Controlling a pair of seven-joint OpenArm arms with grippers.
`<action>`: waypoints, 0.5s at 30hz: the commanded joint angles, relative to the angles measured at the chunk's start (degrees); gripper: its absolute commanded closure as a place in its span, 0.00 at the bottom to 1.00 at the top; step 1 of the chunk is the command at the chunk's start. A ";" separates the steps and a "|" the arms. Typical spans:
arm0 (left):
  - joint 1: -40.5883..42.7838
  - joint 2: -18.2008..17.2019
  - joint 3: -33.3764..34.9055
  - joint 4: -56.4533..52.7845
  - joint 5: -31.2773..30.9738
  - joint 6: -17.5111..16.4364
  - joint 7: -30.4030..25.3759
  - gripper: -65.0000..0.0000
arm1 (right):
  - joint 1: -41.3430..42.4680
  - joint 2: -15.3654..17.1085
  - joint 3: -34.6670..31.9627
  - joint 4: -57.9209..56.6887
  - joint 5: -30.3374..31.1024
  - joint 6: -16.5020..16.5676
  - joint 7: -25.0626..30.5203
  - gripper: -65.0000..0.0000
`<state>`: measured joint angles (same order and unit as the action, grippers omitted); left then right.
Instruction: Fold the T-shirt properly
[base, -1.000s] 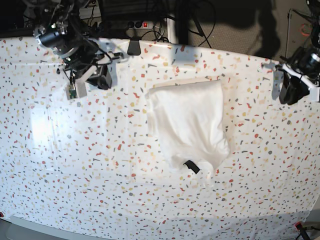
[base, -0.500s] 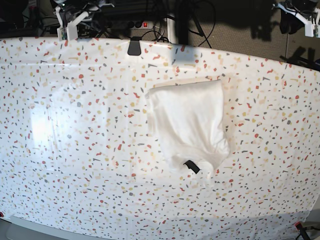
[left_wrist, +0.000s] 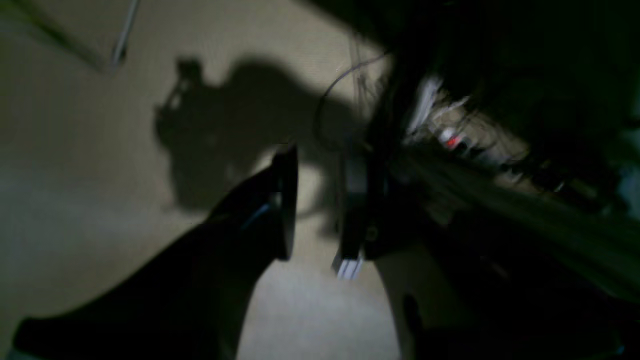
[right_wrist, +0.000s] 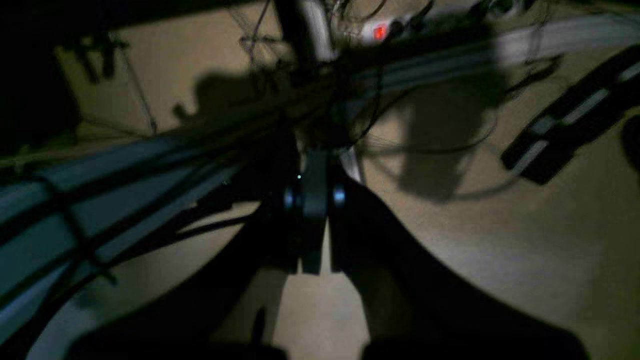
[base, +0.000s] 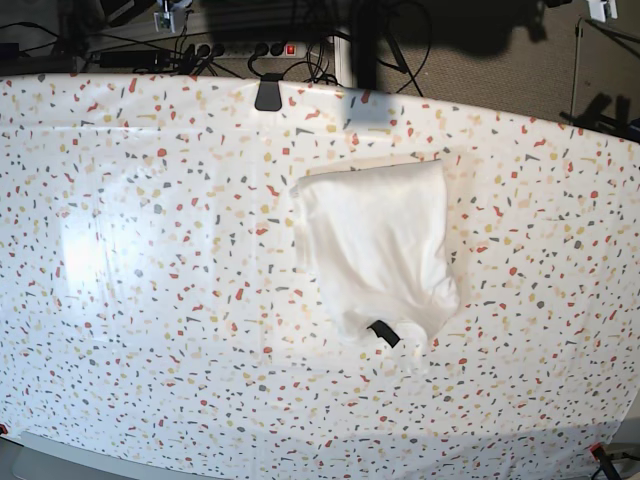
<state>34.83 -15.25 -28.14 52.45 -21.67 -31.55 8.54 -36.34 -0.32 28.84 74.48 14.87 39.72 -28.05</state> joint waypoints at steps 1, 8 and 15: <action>-0.44 -0.46 -0.26 -2.27 1.18 -0.22 -2.29 0.79 | 1.14 1.25 0.28 -2.36 0.26 0.28 1.31 1.00; -7.74 2.43 -0.26 -17.38 9.86 -0.15 -8.24 0.79 | 13.40 8.39 0.17 -25.66 -4.42 0.28 6.08 1.00; -15.39 7.80 -0.26 -25.18 18.40 6.56 -8.15 0.79 | 22.82 13.11 -5.31 -44.24 -12.79 -0.70 16.11 1.00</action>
<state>18.79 -6.76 -28.23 26.96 -3.05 -25.21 0.71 -13.28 12.29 23.29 29.74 1.69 38.30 -12.23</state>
